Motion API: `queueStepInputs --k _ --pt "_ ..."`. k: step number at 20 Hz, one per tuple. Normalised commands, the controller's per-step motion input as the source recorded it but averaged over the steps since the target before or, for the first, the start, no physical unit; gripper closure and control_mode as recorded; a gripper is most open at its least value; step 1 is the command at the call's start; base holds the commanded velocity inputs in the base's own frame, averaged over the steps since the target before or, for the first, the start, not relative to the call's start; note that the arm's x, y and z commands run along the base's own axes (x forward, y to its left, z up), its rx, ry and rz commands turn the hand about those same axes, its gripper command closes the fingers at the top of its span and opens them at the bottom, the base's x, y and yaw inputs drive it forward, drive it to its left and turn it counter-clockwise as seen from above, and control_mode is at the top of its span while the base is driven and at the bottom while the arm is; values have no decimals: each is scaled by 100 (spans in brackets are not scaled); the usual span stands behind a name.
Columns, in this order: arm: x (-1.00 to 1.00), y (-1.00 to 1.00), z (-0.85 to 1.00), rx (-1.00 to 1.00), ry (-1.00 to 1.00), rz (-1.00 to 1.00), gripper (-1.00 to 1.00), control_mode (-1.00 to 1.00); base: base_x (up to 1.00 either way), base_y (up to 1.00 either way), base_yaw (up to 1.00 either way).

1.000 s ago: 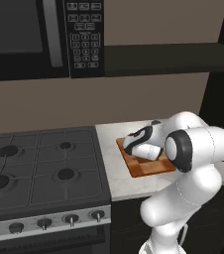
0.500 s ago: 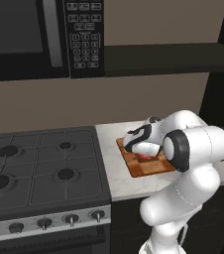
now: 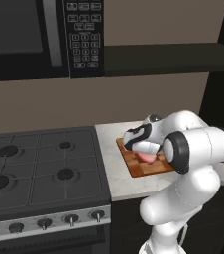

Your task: Retrieve the steak from the fridge and place it on the cutting board.

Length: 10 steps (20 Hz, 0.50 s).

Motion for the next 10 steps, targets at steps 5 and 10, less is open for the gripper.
queueStepInputs --k 5,10 --pt "-35 0 29 0 -1 0 -100 -100 0 0 0" --pt "-49 0 40 0 0 0 -100 -100 0 0 0"
